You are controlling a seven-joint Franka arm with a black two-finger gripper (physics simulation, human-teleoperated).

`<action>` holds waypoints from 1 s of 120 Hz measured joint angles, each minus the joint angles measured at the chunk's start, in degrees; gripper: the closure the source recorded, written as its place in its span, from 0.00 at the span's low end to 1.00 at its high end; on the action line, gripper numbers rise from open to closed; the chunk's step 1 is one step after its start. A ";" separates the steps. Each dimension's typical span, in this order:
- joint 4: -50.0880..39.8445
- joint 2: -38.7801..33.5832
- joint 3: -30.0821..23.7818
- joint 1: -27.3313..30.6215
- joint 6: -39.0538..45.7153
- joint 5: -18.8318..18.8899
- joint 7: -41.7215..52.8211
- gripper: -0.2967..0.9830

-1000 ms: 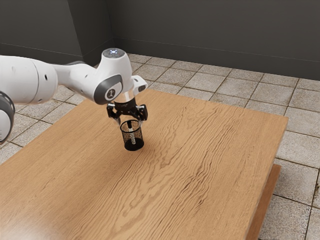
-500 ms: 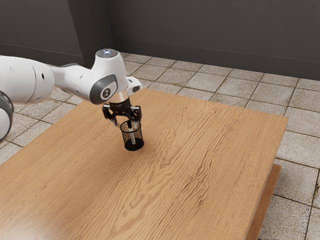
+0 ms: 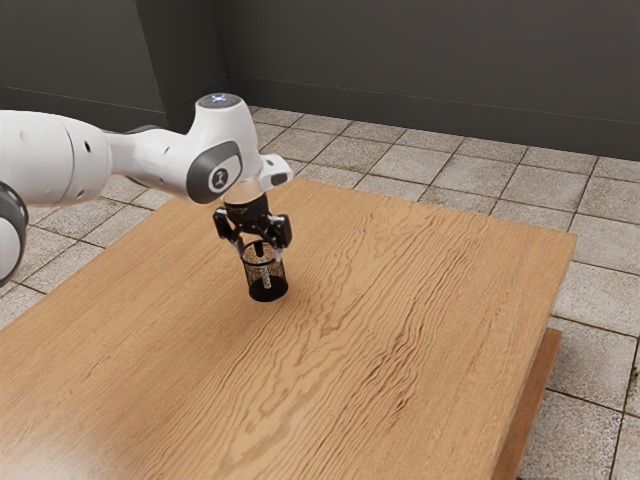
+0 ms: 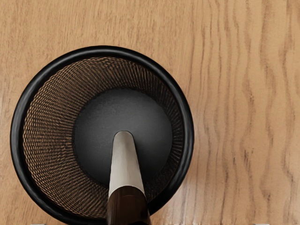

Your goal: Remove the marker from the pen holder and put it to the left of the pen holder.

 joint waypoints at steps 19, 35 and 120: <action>0.02 0.17 0.64 0.97 -0.40 0.04 2.14 0.33; 0.77 0.86 0.11 1.41 -0.52 0.07 3.55 0.33; 3.71 2.62 -1.00 1.80 -0.74 0.18 7.52 0.66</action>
